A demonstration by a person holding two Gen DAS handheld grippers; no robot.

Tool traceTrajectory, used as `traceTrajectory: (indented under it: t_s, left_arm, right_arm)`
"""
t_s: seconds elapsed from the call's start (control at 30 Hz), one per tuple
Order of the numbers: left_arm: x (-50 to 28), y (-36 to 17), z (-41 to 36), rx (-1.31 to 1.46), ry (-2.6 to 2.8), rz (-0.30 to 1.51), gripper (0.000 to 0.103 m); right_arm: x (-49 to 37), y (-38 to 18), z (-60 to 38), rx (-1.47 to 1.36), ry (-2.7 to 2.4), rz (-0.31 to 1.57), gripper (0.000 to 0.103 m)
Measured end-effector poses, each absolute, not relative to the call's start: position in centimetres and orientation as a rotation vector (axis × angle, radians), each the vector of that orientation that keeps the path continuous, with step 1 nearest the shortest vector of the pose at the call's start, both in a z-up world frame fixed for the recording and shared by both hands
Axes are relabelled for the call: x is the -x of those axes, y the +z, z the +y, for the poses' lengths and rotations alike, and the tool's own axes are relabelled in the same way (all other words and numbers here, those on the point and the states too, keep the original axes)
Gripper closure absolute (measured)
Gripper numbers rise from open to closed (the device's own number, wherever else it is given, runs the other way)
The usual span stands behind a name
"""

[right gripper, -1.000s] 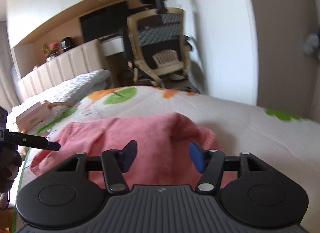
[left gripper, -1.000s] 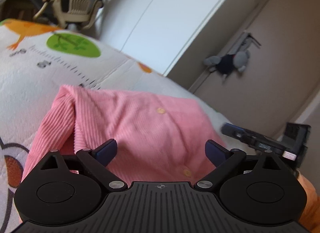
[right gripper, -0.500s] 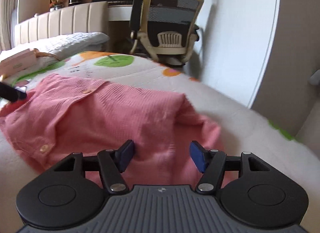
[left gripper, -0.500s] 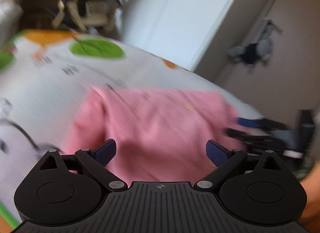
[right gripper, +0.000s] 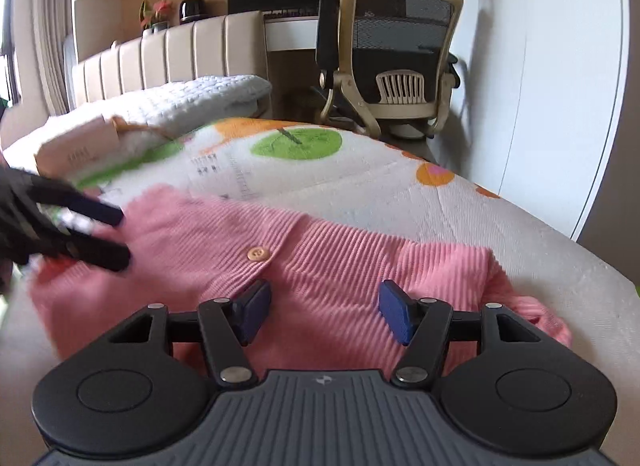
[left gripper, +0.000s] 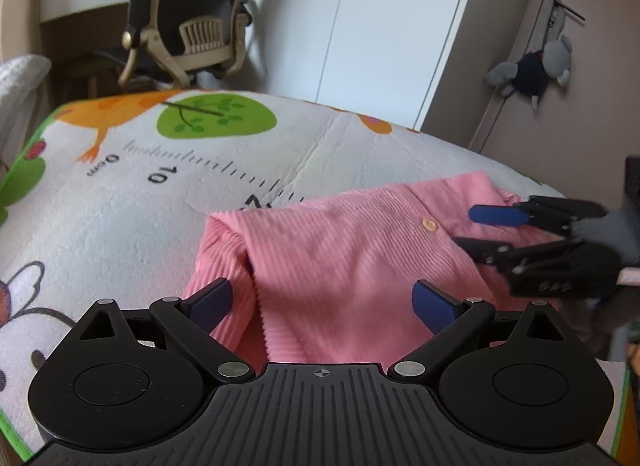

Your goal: Fold clothes

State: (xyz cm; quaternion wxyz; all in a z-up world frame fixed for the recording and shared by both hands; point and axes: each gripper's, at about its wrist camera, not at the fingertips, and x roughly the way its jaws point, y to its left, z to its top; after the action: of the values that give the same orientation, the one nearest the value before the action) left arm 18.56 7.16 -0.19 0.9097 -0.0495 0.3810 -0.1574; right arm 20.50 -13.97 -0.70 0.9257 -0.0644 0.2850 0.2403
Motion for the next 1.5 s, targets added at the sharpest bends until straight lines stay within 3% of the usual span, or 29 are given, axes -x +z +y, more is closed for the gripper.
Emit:
traceTrajectory:
  t_s: [0.17,0.5,0.8,0.9,1.13,1.3,1.5]
  left_arm:
    - [-18.5,0.8,10.9,0.131,-0.278,0.761,0.004]
    - [-22.5,-0.2,9.1,-0.358,-0.167,0.772,0.003]
    - [-23.7,0.5,15.0,-0.281,0.187,0.711,0.004]
    - [-21.6,2.9,16.6,-0.078,0.064,0.673,0.004]
    - [-18.4,3.2,9.6,0.237,-0.507,0.622,0.003]
    - [-16.1,-0.9,5.1,0.179,-0.630,0.690,0.003]
    - [-14.9,-3.1,4.3,0.090,-0.599,0.618,0.002]
  right_arm:
    - [-19.7,-1.0,-14.1,0.145,0.488,0.546,0.042]
    - [-19.4,-0.9,-13.9,0.163,0.476,0.532,0.040]
    - [-19.4,-0.9,-13.9,0.170,0.467,0.533,0.040]
    - [-19.5,-1.0,-13.9,0.167,0.468,0.533,0.039]
    - [-19.0,0.0,-15.0,0.121,0.439,0.538,0.038]
    - [-15.7,1.2,-16.4,0.159,0.463,0.552,0.037]
    - [-15.0,0.6,-17.4,0.218,0.427,0.605,0.037]
